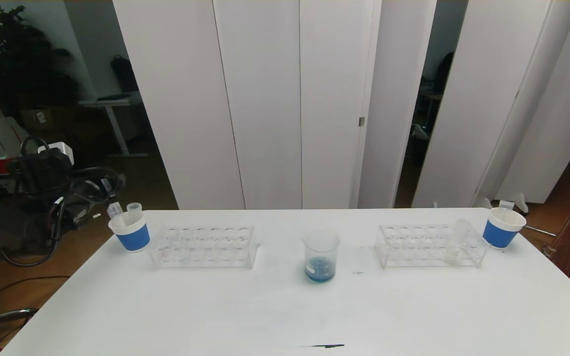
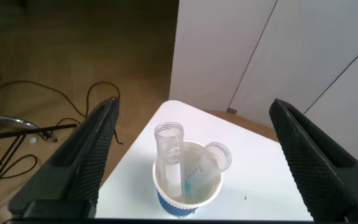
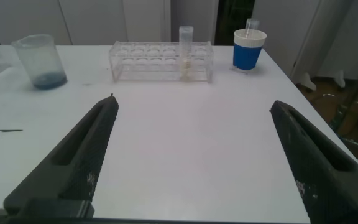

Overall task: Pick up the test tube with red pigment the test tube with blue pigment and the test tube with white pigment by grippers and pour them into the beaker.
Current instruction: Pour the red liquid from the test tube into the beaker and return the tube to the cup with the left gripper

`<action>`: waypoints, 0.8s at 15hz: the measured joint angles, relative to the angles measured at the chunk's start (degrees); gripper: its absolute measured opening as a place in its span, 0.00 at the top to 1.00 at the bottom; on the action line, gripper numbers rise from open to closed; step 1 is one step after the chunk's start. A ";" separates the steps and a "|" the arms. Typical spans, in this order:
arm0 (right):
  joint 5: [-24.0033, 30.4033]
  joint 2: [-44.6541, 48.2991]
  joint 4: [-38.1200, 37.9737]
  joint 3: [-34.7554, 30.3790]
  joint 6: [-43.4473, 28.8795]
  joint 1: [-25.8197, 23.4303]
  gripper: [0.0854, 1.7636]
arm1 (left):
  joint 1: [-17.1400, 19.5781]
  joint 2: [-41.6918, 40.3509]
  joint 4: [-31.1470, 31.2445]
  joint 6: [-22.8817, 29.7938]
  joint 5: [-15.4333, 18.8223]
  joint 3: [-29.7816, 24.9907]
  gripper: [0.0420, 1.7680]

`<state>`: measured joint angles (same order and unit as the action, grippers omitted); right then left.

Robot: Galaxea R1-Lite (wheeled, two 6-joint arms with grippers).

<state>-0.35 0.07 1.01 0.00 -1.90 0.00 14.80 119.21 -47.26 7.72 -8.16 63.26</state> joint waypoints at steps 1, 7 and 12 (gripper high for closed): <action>0.00 0.00 0.00 0.00 -0.02 0.00 0.01 | -0.37 -2.26 0.16 -0.06 0.41 -1.30 0.02; 0.00 -0.02 0.00 0.00 -0.02 0.00 0.01 | -3.32 -19.98 8.59 -3.25 2.62 -11.74 0.02; 0.00 0.00 0.02 0.00 -0.02 0.00 0.01 | -6.95 -35.10 23.17 -3.54 3.91 -15.02 0.02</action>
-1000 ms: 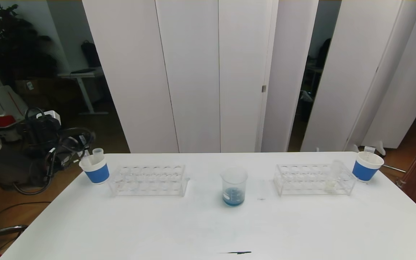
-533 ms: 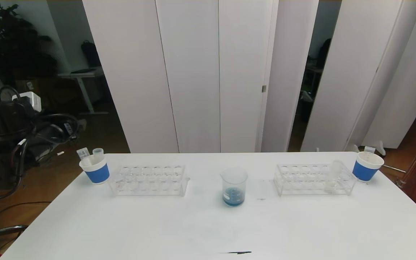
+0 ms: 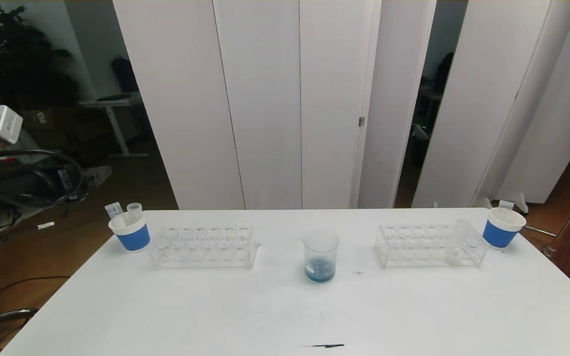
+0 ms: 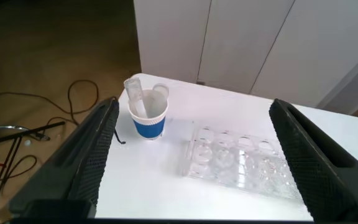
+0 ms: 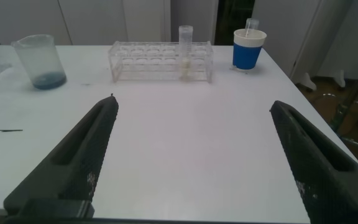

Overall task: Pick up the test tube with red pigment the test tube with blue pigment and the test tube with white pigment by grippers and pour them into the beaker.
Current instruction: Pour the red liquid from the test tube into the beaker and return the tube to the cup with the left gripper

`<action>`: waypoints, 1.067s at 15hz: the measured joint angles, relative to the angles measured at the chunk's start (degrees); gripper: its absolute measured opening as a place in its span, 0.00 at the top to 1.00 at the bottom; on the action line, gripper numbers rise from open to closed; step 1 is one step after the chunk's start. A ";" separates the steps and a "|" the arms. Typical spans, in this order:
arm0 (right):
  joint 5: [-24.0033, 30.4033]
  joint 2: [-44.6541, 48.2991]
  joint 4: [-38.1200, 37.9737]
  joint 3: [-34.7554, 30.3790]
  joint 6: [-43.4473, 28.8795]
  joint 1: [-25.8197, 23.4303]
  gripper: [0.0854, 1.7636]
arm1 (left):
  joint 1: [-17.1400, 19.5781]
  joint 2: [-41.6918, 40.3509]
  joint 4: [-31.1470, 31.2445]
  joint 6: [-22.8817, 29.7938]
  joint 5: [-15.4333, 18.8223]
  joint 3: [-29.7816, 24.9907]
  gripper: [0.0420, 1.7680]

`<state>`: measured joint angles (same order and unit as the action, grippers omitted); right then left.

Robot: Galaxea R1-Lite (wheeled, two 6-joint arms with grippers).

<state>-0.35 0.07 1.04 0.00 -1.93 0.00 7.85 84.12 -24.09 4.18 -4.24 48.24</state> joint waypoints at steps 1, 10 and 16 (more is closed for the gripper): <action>0.00 0.00 0.00 0.00 0.02 0.00 0.01 | -0.88 -3.24 3.23 -0.07 0.63 -0.45 0.02; 0.00 0.00 -0.02 0.00 0.02 0.00 0.01 | -7.33 -38.23 21.66 -4.32 8.34 -13.46 0.02; 0.00 0.00 0.00 0.00 -0.02 0.00 0.01 | -7.01 -58.93 22.09 -5.22 11.07 -29.75 0.02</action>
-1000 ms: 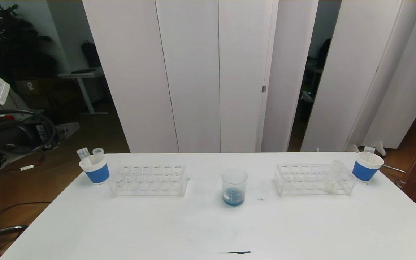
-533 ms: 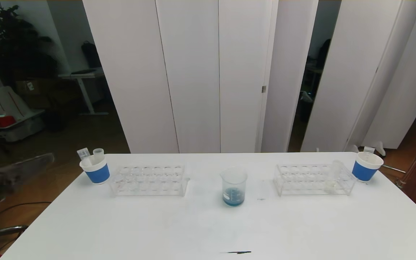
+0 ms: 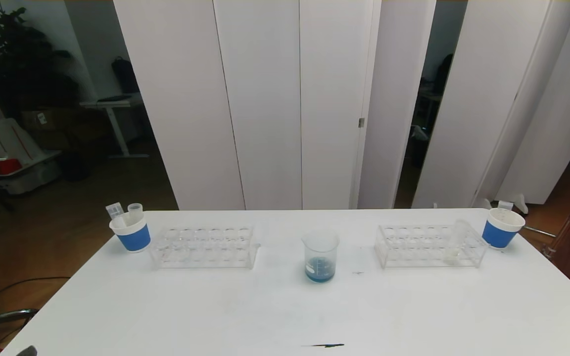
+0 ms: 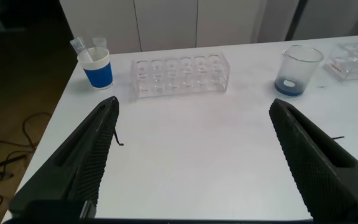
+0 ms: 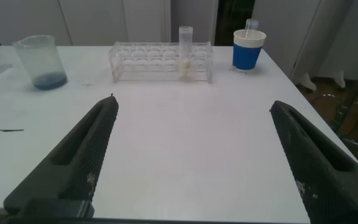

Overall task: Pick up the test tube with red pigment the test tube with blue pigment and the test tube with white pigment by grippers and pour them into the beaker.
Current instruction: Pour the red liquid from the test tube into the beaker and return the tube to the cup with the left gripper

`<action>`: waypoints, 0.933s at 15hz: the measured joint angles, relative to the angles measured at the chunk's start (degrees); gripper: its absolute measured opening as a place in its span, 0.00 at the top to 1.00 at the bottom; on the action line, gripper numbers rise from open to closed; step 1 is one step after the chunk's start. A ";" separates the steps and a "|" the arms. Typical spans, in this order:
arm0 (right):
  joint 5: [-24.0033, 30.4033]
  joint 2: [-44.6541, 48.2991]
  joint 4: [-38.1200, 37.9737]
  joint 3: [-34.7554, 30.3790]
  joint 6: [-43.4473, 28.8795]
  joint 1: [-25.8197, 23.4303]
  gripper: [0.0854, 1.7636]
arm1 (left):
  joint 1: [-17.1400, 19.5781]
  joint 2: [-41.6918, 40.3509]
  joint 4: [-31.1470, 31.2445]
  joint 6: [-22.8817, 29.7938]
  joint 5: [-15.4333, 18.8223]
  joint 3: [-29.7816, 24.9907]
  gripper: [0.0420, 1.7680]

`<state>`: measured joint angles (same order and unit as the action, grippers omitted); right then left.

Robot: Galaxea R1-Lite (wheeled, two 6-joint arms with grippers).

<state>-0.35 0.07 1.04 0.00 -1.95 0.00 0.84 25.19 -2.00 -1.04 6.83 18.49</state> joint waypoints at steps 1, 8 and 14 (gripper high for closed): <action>0.00 0.00 0.00 0.00 0.02 0.00 0.01 | 0.01 -2.73 0.02 0.00 0.66 -2.07 0.02; 0.00 0.00 0.00 0.00 0.05 0.00 0.01 | -0.49 -16.94 5.06 -0.33 1.66 -11.53 0.02; 0.00 0.00 0.00 0.00 0.05 0.00 0.01 | -0.84 -24.22 8.97 -0.34 -2.08 -13.53 0.02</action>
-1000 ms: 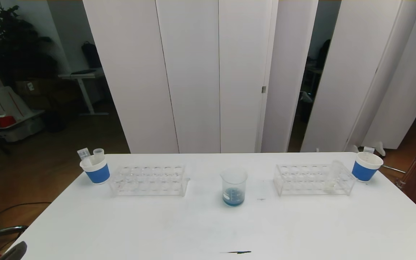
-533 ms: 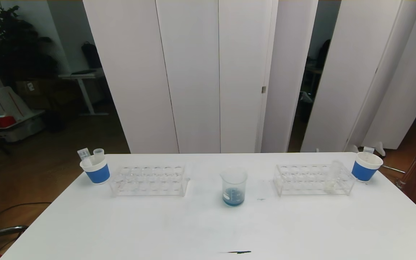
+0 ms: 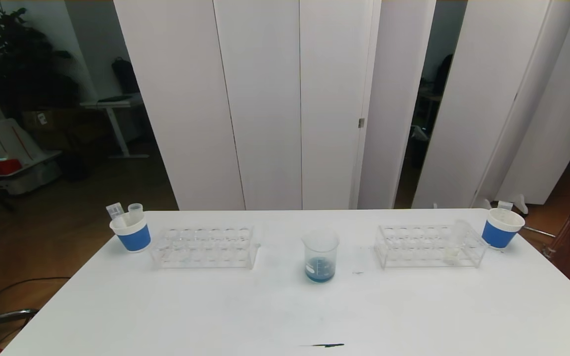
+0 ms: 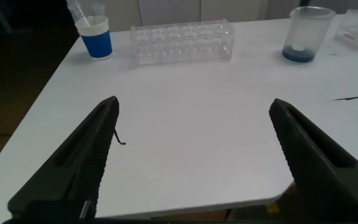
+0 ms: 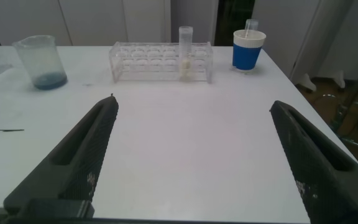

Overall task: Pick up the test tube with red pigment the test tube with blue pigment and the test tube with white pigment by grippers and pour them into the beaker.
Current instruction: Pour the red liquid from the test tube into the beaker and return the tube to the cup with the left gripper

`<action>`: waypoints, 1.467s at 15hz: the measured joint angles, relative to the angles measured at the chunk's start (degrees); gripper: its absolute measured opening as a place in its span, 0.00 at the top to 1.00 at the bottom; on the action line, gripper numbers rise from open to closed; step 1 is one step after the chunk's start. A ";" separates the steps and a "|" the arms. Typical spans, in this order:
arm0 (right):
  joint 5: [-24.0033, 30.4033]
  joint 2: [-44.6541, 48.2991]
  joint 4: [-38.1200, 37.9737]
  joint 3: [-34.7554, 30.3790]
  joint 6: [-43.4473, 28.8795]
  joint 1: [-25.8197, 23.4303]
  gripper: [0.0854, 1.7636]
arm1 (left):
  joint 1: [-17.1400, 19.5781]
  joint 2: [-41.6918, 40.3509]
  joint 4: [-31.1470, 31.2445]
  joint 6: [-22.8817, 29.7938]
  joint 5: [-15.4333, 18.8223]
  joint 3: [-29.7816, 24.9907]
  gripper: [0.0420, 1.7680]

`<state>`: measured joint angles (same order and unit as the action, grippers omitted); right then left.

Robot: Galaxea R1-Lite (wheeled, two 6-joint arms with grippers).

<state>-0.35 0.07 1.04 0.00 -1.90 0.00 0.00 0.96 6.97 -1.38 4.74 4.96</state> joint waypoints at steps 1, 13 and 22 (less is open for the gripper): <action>0.00 0.00 0.00 0.00 -0.02 0.00 0.01 | 0.00 -0.37 0.00 -0.05 -1.68 -0.09 0.02; 0.00 0.00 0.00 0.00 0.00 0.00 0.01 | 0.00 -0.94 -5.88 -0.29 -4.34 -3.78 0.02; 0.02 0.00 0.00 0.00 -0.02 0.00 0.01 | 0.00 -0.91 -6.81 -0.10 -4.44 -4.96 0.02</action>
<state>-0.33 0.07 1.04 0.00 -1.93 0.00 0.00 0.05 0.16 -1.48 0.30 0.00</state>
